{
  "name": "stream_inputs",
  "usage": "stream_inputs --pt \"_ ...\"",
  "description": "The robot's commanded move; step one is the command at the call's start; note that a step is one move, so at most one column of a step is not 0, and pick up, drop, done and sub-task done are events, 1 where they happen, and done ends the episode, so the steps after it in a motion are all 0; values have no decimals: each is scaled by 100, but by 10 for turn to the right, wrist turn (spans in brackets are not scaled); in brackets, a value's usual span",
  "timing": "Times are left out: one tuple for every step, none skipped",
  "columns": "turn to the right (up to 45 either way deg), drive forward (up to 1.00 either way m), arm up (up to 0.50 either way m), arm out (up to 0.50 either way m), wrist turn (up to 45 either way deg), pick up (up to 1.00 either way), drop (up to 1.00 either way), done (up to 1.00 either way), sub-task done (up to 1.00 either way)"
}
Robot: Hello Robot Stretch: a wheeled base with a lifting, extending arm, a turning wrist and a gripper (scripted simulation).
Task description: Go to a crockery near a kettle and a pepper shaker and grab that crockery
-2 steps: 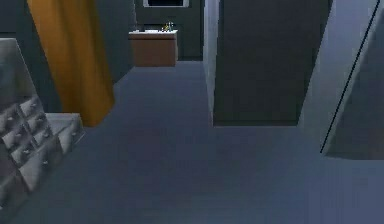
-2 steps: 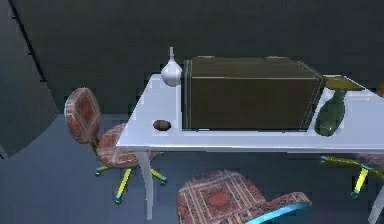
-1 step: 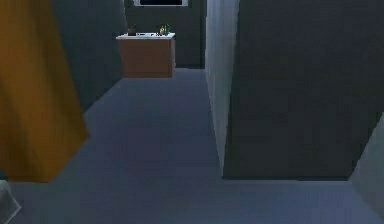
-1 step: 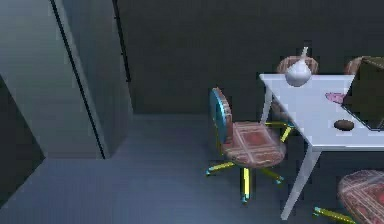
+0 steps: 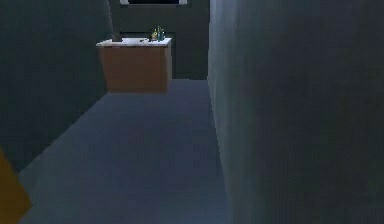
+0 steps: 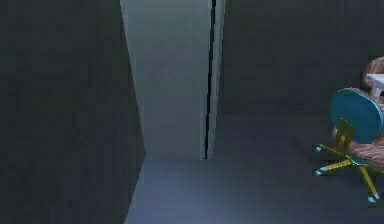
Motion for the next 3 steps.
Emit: stream_inputs --pt "-90 0 0 0 0 0 0 0 0" --pt "0 30 0 0 0 0 0 0 0" --pt "60 0 0 0 0 0 0 0 0"
